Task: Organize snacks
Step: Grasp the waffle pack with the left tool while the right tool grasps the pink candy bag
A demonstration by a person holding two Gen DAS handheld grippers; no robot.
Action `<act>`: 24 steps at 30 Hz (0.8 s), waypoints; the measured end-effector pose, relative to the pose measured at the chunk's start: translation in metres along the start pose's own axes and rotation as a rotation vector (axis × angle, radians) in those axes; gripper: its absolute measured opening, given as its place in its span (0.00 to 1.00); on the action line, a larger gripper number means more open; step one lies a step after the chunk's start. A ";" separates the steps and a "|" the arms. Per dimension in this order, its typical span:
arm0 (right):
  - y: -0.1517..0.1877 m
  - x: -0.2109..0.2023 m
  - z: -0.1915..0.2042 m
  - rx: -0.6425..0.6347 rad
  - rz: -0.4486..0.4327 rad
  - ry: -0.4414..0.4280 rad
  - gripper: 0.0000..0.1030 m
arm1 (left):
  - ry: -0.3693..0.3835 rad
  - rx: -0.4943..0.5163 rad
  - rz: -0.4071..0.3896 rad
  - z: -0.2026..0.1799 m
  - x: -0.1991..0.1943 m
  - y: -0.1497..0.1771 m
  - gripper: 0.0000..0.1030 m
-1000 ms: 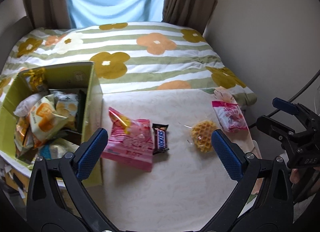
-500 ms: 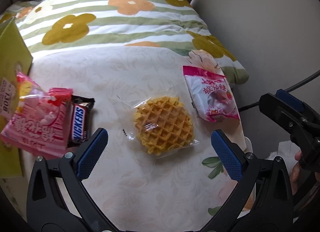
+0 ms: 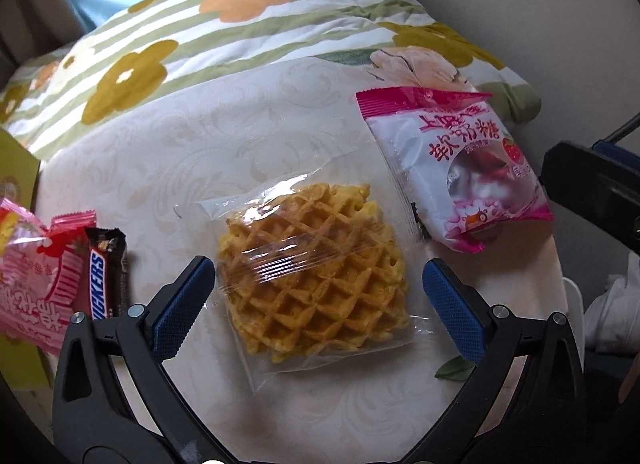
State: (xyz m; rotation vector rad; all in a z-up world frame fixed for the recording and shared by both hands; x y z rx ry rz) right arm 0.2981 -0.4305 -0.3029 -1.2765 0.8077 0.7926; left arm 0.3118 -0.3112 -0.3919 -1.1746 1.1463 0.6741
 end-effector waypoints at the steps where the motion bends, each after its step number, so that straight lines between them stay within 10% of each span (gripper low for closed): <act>1: 0.000 0.002 0.000 0.002 0.002 -0.002 1.00 | -0.022 0.024 0.007 -0.002 0.005 0.001 1.00; 24: 0.001 0.035 0.007 -0.006 0.027 -0.031 1.00 | 0.008 0.047 -0.023 0.014 -0.010 0.002 0.78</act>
Point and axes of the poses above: each gripper's, at about its wrist camera, not at the fingertips, and x roughly the way its jaws point, z to its left, y to its underside, the point moved 8 cm from there along x, roughly the way its jaws point, and after that the axes turned 3 degrees about -x, right-handed, at the moved point
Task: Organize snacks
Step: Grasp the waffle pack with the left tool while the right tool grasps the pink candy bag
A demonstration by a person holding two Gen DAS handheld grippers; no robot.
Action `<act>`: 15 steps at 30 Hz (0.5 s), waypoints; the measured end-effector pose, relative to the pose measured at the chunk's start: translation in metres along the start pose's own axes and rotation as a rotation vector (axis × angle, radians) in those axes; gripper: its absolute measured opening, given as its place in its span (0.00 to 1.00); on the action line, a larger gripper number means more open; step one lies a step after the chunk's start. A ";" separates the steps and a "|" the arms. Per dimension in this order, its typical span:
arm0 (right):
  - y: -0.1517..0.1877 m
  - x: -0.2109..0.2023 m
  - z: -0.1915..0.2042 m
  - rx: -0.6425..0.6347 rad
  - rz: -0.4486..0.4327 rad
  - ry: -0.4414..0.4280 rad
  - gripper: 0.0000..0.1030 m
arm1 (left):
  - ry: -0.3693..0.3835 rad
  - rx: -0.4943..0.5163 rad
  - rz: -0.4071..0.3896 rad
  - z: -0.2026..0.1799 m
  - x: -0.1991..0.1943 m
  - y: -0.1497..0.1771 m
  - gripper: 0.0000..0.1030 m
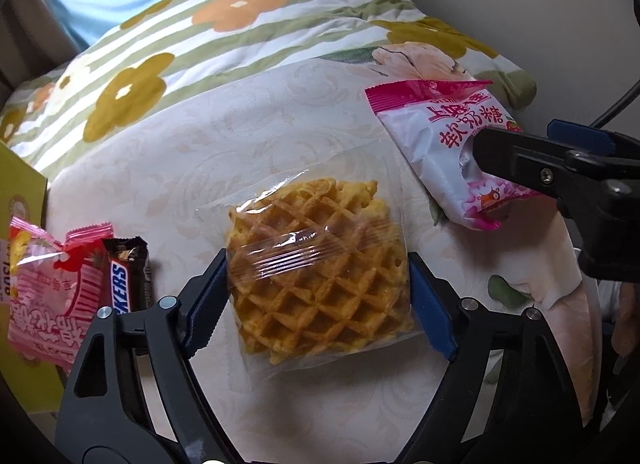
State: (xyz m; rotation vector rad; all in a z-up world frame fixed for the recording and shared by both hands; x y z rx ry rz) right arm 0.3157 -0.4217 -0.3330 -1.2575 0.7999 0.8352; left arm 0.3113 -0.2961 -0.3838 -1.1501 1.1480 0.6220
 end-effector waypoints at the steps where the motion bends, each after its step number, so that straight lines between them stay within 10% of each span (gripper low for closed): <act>1: 0.000 0.002 0.001 -0.006 -0.001 0.000 1.00 | -0.003 -0.008 -0.002 0.003 -0.002 0.000 0.78; 15: 0.001 0.031 0.017 -0.163 0.016 0.096 0.89 | -0.028 -0.058 -0.045 0.032 -0.021 -0.005 0.78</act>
Point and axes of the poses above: each gripper's, at about its wrist camera, not at the fingertips, and x roughly the way its jaws point, z to its left, y to its underside, the point moved 8 cm from there along x, roughly the way its jaws point, and after that the axes turned 3 degrees about -x, right-handed, at the moved point
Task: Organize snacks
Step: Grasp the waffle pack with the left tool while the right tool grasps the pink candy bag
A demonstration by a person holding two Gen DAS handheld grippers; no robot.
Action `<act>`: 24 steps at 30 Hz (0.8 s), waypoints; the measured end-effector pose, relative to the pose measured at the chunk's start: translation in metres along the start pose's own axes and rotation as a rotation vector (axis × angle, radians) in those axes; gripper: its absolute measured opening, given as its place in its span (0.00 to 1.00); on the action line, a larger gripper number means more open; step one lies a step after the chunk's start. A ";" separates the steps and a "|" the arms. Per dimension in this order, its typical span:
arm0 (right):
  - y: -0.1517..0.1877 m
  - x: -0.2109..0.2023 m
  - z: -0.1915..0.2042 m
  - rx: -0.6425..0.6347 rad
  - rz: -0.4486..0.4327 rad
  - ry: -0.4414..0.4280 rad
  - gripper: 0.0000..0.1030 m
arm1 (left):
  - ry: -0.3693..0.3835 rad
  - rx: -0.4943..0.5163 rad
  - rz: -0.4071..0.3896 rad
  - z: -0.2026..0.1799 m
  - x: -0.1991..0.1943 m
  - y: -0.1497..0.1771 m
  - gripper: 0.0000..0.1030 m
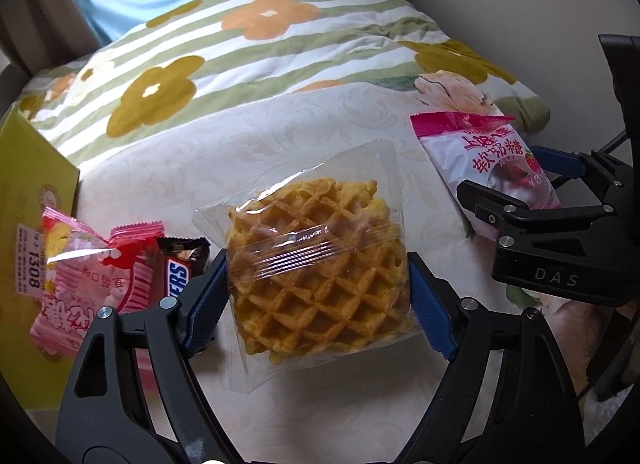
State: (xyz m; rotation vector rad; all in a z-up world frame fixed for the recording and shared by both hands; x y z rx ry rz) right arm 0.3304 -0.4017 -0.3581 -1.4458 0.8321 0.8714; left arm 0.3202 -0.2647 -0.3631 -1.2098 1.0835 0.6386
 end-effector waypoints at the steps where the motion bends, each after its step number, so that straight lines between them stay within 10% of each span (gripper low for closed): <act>1: 0.000 0.001 0.001 -0.010 0.000 0.003 0.88 | 0.000 -0.002 -0.001 0.001 -0.001 0.000 0.78; 24: 0.010 -0.002 0.023 -0.283 -0.044 0.239 0.74 | 0.005 -0.018 0.000 0.009 -0.007 0.004 0.78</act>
Point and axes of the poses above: each gripper's, at about its wrist camera, not at the fingertips, and x roughly the way its jaws point, z to its left, y to its underside, the point moved 8 cm from there along x, roughly the way its jaws point, and after that the axes turned 3 degrees about -x, right-handed, at the moved point
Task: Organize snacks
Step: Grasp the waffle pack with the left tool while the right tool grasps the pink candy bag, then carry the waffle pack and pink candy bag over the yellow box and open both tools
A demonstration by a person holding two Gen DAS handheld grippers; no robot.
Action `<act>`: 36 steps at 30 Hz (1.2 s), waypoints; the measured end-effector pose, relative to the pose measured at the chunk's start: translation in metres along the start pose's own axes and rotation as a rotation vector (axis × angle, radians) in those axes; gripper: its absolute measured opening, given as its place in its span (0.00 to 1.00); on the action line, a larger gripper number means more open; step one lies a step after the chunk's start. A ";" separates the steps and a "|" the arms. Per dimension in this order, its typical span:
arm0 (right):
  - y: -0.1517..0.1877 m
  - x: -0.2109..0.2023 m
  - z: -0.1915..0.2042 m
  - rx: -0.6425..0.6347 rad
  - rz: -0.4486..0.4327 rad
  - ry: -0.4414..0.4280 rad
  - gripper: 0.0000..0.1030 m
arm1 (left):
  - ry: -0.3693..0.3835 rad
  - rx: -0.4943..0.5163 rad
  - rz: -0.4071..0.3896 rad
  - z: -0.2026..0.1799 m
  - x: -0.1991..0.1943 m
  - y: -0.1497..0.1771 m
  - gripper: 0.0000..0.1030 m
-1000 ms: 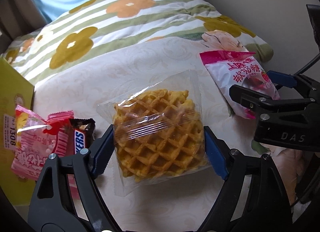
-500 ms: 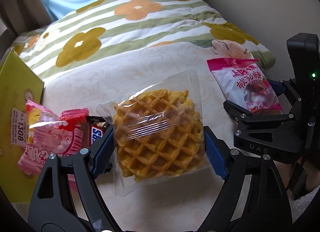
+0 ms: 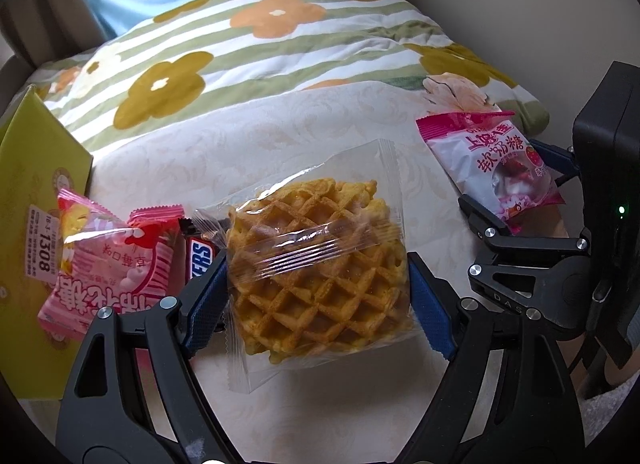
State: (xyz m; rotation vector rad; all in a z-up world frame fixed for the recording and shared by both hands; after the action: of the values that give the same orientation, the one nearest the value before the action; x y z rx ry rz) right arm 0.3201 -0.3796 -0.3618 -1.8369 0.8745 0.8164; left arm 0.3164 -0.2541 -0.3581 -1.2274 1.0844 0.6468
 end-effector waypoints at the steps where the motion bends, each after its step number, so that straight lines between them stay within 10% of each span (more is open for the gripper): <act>1: 0.000 0.001 -0.001 0.010 0.001 -0.009 0.74 | -0.001 0.000 -0.001 0.001 0.000 0.000 0.78; 11: 0.005 0.012 -0.010 0.189 0.031 -0.179 0.74 | -0.001 0.001 -0.008 -0.001 -0.003 0.000 0.78; 22: -0.012 -0.022 -0.009 0.206 -0.040 -0.233 0.48 | -0.006 -0.021 -0.061 0.004 -0.033 -0.007 0.78; 36: -0.106 -0.151 0.002 0.158 -0.266 -0.334 0.48 | -0.089 -0.176 -0.295 0.097 -0.173 -0.054 0.78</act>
State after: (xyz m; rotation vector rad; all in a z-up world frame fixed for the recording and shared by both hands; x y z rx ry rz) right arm 0.3276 -0.3082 -0.1916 -1.5774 0.4569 0.8282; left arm 0.3258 -0.1495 -0.1807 -1.4622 0.7645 0.5714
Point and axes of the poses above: each gripper's, at about its wrist camera, not at the fingertips, and x roughly the way its jaws point, z to its left, y to its underside, the point moved 8 cm from there along x, roughly the way its jaws point, and after that the axes turned 3 degrees about -x, right-handed, at the moved point
